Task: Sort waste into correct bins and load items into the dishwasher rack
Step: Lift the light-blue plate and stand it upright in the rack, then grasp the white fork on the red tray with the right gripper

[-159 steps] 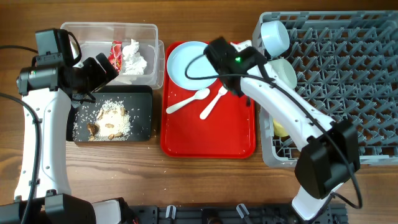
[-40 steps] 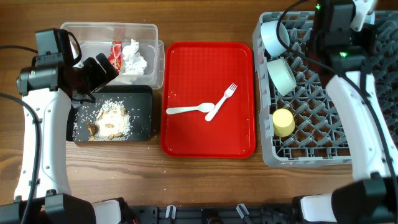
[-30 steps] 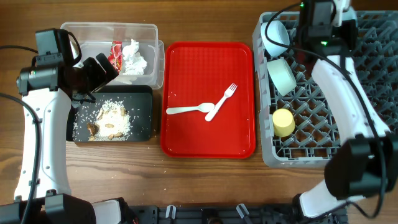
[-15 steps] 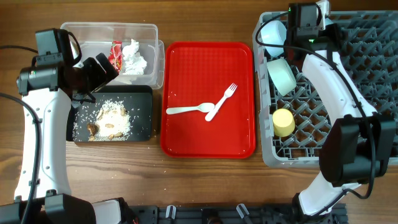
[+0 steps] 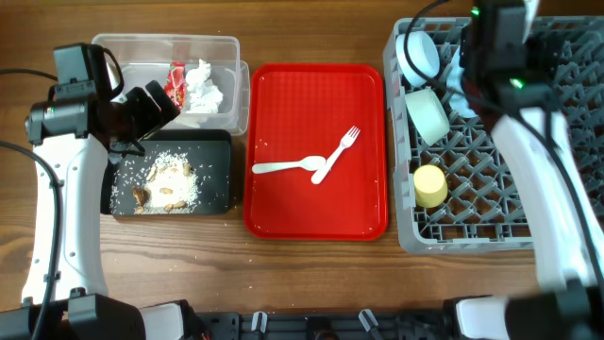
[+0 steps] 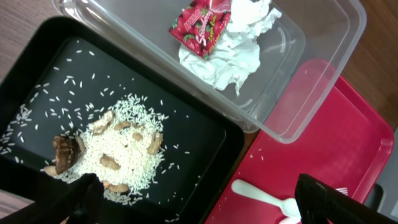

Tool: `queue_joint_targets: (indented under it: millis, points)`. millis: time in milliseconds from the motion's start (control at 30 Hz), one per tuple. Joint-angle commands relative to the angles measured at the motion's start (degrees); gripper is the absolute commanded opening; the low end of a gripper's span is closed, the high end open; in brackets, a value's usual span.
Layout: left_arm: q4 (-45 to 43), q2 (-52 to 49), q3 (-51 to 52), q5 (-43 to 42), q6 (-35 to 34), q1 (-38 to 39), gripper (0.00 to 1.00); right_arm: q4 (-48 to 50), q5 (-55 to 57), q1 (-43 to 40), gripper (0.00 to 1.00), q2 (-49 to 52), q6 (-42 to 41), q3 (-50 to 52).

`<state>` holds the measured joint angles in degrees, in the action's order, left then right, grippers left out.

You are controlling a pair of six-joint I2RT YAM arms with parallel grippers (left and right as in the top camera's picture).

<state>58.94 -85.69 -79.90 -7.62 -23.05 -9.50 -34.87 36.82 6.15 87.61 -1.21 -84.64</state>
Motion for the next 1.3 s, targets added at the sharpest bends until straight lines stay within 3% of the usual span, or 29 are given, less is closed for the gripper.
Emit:
queue_joint_targets:
  millis: [0, 100, 200, 467, 533, 600, 667, 933, 1267]
  points:
    - [-0.2, 0.2, -0.8, -0.7, 0.3, -0.3, 1.00, -5.9, -39.0, 2.4, 1.00, -6.7, -9.2, 0.1]
    - [-0.2, 0.2, -0.8, -0.7, 0.3, -0.3, 1.00, -6.3, -58.1, 2.5, 1.00, -7.9, -15.7, 0.3]
    - [-0.2, 0.2, -0.8, -0.7, 0.3, -0.3, 1.00, -5.1, -64.5, 3.8, 1.00, -6.6, -18.9, 0.8]
    - [-0.2, 0.2, -0.8, -0.7, 0.3, -0.3, 1.00, -15.0, -49.9, 13.8, 0.95, 5.4, -25.1, 0.9]
    - [-0.2, 0.2, -0.8, -0.7, 0.3, -0.3, 1.00, -15.9, -48.6, 16.3, 0.86, 10.1, -27.9, 1.0]
    - [-0.2, 0.2, -0.8, -0.7, 0.3, -0.3, 1.00, -15.9, -47.7, 17.7, 0.68, 14.1, -29.7, 1.0]
    - [-0.2, 0.2, -0.8, -0.7, 0.3, -0.3, 1.00, -16.2, -47.1, 18.0, 0.59, 17.7, -32.9, 1.0]
    - [-0.2, 0.2, -0.8, -0.7, 0.3, -0.3, 1.00, -19.3, -47.6, 18.2, 0.54, 27.1, -36.4, 1.0]
    - [-0.2, 0.2, -0.8, -0.7, 0.3, -0.3, 1.00, -14.5, -45.4, 18.5, 0.41, 31.1, -36.6, 2.5]
